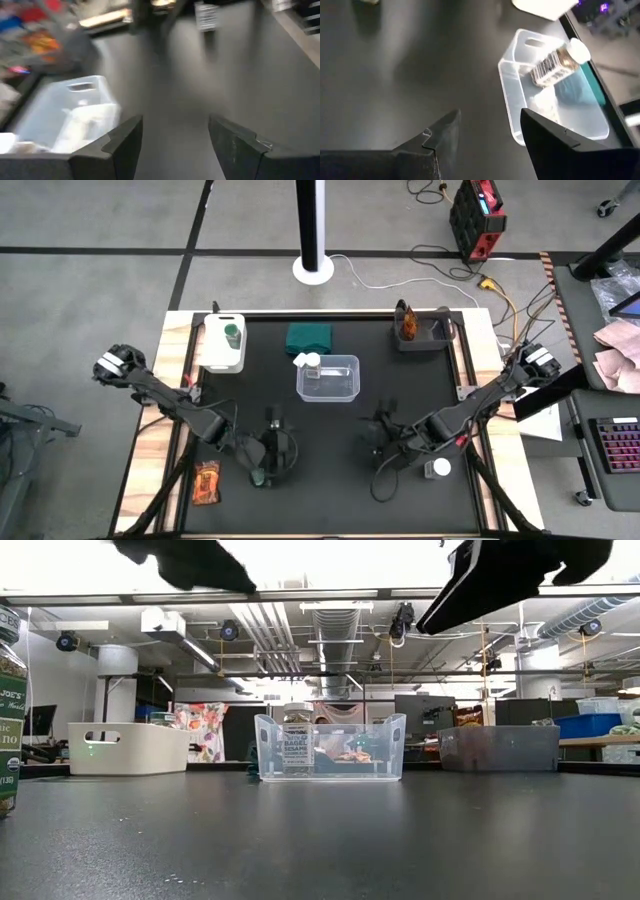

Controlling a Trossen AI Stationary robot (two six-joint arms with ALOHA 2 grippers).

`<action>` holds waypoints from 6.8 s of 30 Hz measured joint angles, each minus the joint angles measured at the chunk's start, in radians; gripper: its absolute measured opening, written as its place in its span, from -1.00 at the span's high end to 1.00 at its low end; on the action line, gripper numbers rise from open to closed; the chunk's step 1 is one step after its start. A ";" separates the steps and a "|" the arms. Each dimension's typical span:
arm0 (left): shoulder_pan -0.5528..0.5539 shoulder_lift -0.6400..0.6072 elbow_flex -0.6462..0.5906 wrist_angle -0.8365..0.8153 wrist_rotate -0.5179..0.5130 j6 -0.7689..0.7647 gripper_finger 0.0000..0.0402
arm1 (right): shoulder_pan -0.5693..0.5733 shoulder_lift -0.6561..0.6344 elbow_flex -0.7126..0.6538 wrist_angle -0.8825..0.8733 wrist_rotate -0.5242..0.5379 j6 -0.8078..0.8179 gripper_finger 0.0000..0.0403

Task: Sort spices by type
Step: Put the green spice bottle into the white bin

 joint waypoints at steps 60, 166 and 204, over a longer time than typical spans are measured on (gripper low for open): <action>-0.281 0.333 0.728 -1.289 0.230 -0.919 -0.47 | 0.026 -0.066 -0.054 0.083 0.002 -0.111 0.00; -0.141 0.389 0.746 -0.762 0.119 0.211 0.09 | -0.202 0.291 0.056 0.854 -1.041 -0.114 -0.47; -0.105 0.287 0.724 -0.981 -0.059 -0.020 -0.36 | -0.224 0.280 0.101 0.544 -0.831 -0.274 0.05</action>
